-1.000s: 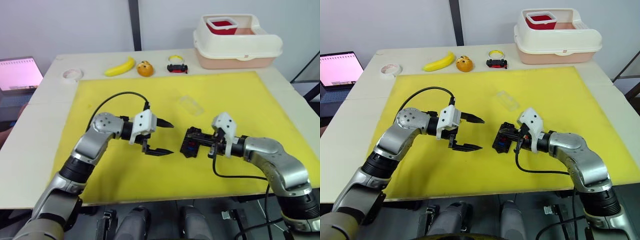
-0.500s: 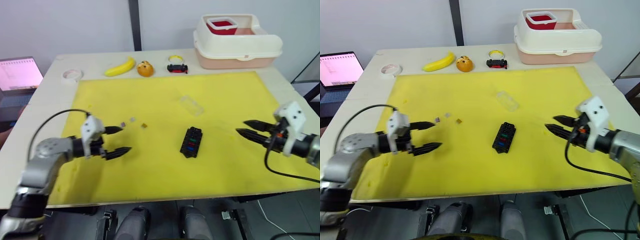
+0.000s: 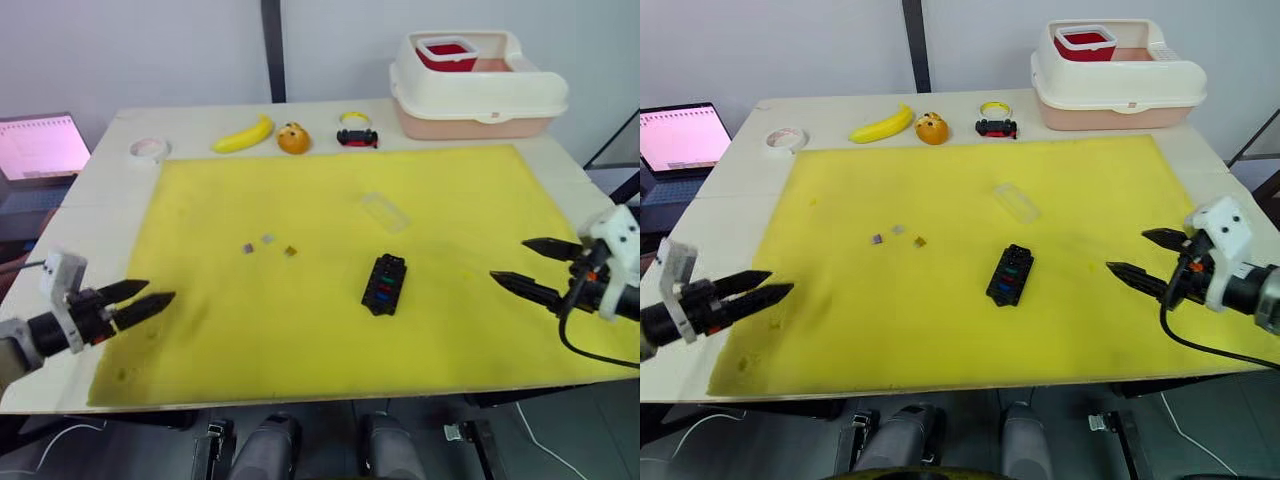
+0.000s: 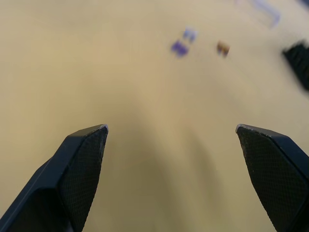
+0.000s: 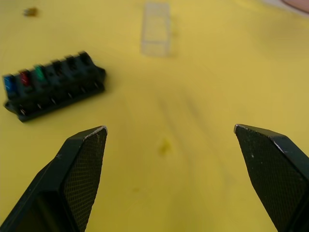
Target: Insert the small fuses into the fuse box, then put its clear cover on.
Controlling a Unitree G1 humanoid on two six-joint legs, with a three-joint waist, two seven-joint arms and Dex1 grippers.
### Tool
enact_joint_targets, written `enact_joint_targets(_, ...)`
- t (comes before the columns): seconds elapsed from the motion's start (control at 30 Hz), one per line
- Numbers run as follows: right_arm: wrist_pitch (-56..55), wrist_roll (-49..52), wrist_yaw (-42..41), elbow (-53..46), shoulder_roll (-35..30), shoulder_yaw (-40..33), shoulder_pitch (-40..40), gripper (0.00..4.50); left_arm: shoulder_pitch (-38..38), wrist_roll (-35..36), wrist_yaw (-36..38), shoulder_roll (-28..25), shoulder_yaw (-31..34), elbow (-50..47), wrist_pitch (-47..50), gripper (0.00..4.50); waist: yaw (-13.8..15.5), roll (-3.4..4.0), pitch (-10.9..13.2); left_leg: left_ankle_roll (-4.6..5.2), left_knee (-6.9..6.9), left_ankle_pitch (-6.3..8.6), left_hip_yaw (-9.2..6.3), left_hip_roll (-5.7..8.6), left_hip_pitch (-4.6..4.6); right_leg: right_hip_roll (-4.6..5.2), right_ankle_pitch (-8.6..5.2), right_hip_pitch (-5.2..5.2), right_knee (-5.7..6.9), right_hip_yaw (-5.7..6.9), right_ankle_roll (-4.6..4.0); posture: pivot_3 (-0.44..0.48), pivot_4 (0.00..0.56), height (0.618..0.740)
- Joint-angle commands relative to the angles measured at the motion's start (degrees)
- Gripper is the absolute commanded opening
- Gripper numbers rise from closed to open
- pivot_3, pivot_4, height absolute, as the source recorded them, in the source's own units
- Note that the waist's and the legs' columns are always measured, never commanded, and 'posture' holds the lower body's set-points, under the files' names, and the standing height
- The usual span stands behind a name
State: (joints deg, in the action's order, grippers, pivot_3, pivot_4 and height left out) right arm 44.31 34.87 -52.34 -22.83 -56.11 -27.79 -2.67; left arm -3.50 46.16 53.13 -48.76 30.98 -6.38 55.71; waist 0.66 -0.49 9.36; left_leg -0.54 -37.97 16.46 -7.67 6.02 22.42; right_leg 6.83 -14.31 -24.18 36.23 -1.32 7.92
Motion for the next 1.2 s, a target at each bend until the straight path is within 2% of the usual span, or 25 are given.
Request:
enact_joint_targets(0.03,2.8,6.4,-0.2,-6.5,0.3,4.9,-5.7,4.47,-8.6,3.6,-1.6,-2.2,-4.9,5.7,11.1,4.5,-0.1,0.05,0.0,-0.01,0.0,-0.01,0.01,0.0,-0.01,0.0,0.0,-0.01,0.02,-0.01,0.0,0.0,0.15,0.74)
enact_joint_targets(0.1,4.7,9.6,0.4,-9.2,1.5,8.8,-9.6,4.47,-14.4,3.7,-1.0,-2.4,-9.5,9.5,15.4,4.5,-0.3,0.04,0.0,-0.01,0.0,-0.01,0.02,0.02,0.01,-0.01,0.0,-0.06,0.02,-0.02,0.01,0.0,0.15,0.74)
enact_joint_targets(0.17,5.4,11.1,0.7,-10.9,2.3,12.4,-12.6,4.47,-19.1,1.9,-0.8,-1.6,-13.2,13.0,15.4,4.5,-0.4,0.02,0.0,-0.26,0.0,-0.15,0.03,0.03,0.02,0.0,0.0,-0.07,0.0,-0.02,0.01,0.0,0.15,0.74)
enact_joint_targets(0.3,5.2,11.4,2.7,-11.9,6.6,19.7,-18.6,4.47,-31.3,2.4,-6.4,4.0,-12.2,26.1,22.9,4.5,-0.2,-0.08,0.0,-0.3,-0.05,-0.17,0.04,0.03,0.05,0.0,0.01,-0.1,0.0,-0.01,0.02,0.0,0.15,0.74)
enact_joint_targets(0.43,3.6,8.2,6.7,-9.9,13.3,25.9,-21.9,4.47,-36.5,0.9,-7.8,6.3,-13.4,33.7,26.6,4.5,-0.4,-0.11,0.0,-0.34,-0.05,-0.19,0.05,0.06,0.07,0.01,0.01,-0.21,0.1,-0.03,0.02,0.0,0.15,0.74)
enact_joint_targets(0.53,1.6,5.0,8.3,-7.7,17.0,30.1,-24.1,4.47,-39.8,-1.6,-9.5,7.6,-13.7,40.0,25.7,4.5,-1.0,-0.12,0.0,-0.37,-0.05,-0.21,0.05,0.06,0.1,0.0,0.01,-0.3,0.16,-0.03,0.02,0.0,0.15,0.74)
enact_joint_targets(0.8,-0.1,2.1,8.2,-5.6,19.3,32.7,-25.4,4.47,-41.7,-3.3,-8.5,10.6,-15.0,43.0,25.1,4.5,-1.1,-0.13,0.0,-0.42,-0.06,-0.23,0.01,0.12,0.11,0.03,0.01,-0.3,0.23,-0.03,0.02,0.0,0.15,0.74)
enact_joint_targets(1.2,0.6,0.2,8.7,-4.9,20.6,34.5,-27.1,4.47,-41.1,-3.5,-10.1,15.7,-10.8,44.7,23.5,4.5,-0.3,-0.12,0.0,-0.43,-0.12,-0.24,0.01,0.15,0.1,0.05,0.01,-0.29,0.3,-0.04,0.02,0.0,0.15,0.74)
